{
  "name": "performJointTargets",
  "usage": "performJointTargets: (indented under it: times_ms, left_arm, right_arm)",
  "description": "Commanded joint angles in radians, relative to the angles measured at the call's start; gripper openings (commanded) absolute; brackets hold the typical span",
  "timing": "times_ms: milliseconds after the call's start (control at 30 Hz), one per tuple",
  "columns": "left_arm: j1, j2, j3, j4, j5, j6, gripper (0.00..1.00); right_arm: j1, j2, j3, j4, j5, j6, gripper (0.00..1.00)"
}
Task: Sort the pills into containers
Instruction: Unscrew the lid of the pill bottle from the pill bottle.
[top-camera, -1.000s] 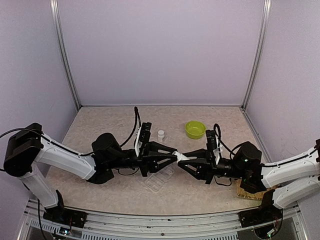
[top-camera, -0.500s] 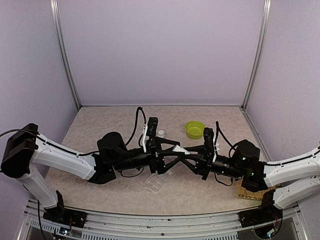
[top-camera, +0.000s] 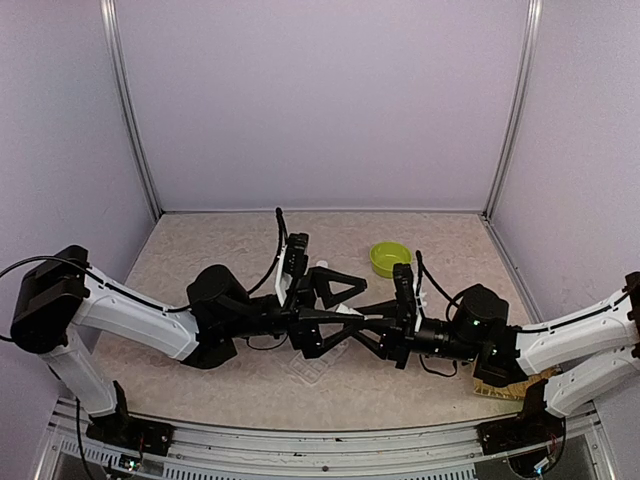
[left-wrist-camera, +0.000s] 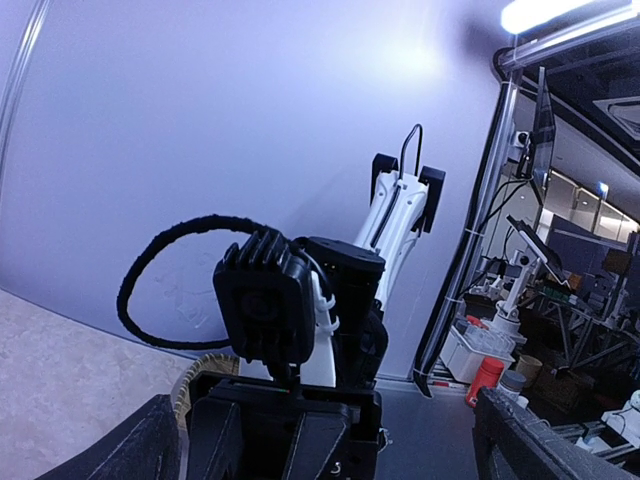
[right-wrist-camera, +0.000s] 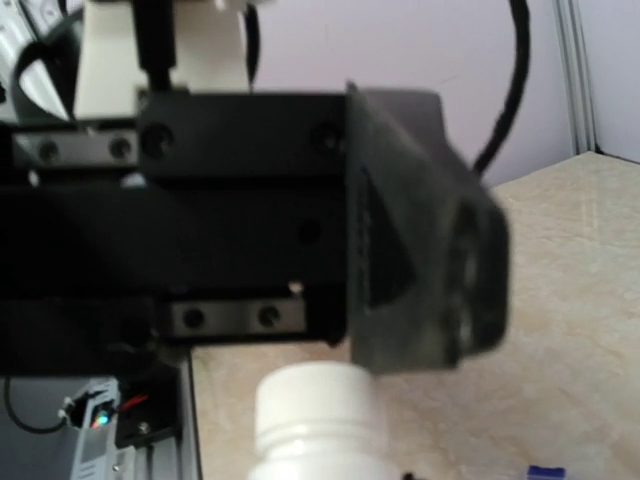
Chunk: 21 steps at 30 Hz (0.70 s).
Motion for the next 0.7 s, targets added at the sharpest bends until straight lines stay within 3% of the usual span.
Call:
performJointTargets:
  times_ms: [0, 167, 667]
  left_arm:
    - [0.013, 0.028, -0.002, 0.095, 0.069, -0.040, 0.99]
    - [0.020, 0.031, -0.021, 0.126, 0.080, -0.053, 0.97]
    - [0.022, 0.038, -0.008, 0.095, 0.085, -0.051, 0.90]
  right_arm:
    - [0.012, 0.004, 0.019, 0.089, -0.013, 0.039, 0.26]
    - [0.011, -0.021, 0.014, 0.092, 0.003, 0.041, 0.27]
    - [0.011, -0.105, -0.028, 0.001, 0.289, 0.062, 0.26]
